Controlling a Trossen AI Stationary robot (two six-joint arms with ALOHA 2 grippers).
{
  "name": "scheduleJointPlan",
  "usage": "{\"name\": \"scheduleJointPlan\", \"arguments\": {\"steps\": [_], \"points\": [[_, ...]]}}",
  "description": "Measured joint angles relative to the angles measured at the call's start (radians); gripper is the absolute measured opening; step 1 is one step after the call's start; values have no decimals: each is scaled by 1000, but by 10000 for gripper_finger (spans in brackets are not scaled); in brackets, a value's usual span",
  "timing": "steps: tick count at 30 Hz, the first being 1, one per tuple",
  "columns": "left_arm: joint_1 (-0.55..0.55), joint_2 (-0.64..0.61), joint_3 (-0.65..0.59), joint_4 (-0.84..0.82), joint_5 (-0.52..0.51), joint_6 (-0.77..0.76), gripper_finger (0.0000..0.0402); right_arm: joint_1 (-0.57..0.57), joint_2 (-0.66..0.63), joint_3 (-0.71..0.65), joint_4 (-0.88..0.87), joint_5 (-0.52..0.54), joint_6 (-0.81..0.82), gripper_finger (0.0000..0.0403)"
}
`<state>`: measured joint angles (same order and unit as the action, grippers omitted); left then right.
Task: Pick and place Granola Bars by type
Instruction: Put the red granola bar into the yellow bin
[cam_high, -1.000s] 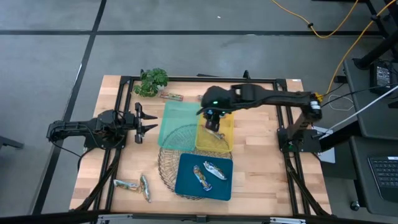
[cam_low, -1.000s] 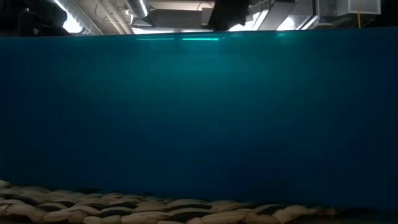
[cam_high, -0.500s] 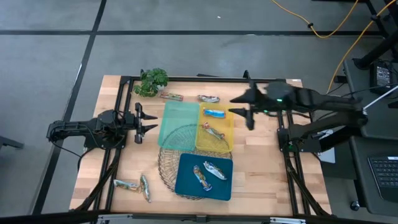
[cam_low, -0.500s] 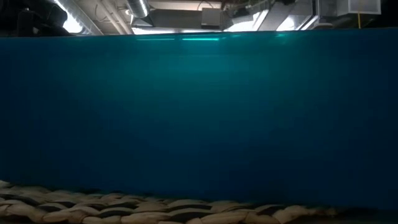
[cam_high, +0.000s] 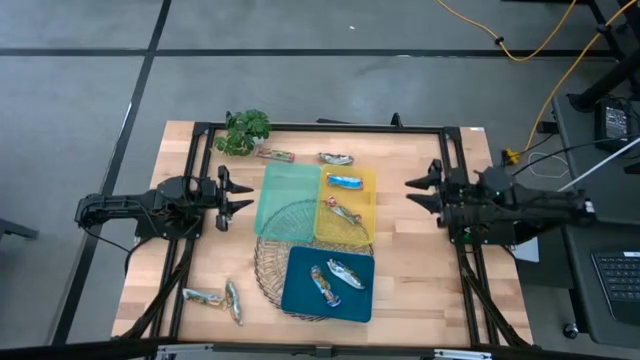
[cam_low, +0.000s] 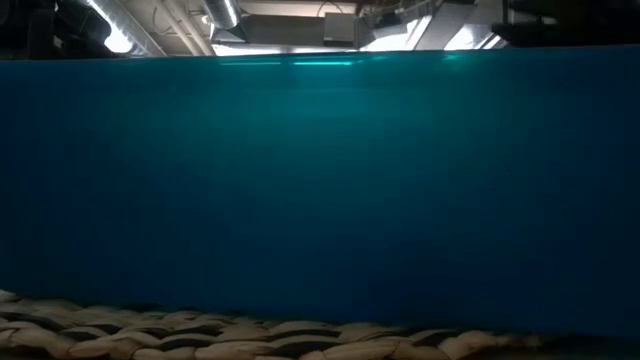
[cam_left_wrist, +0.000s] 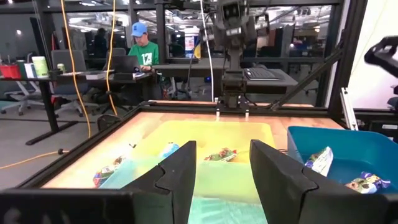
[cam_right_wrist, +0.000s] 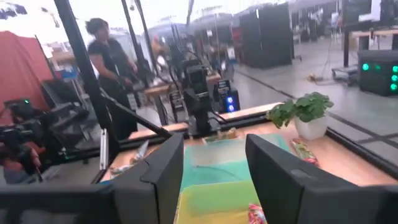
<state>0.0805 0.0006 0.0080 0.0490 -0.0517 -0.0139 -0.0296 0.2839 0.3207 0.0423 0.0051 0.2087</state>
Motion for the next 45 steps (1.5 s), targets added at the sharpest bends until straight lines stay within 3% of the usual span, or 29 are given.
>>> {"name": "scheduleJointPlan", "arguments": {"steps": [7,12,22,32,34,40,45], "points": [[0,0,0,0,0,0,143,0,-283,-264,113,12,-5,177],[0,2,0,0,1,-10,143,0,-262,-314,171,27,-43,177],[0,7,0,0,-9,-26,143,-12,-265,-314,-17,14,-19,170],[0,7,0,0,-10,-26,143,-12,-266,-314,-9,34,-34,121],[0,7,0,3,-10,-42,143,-13,-266,-314,-14,-4,-84,112],[0,7,0,10,-38,-133,143,-12,-265,-314,1,-143,-111,13],[0,7,0,71,-75,-179,143,-13,-264,-314,-11,-75,-54,9]]}}
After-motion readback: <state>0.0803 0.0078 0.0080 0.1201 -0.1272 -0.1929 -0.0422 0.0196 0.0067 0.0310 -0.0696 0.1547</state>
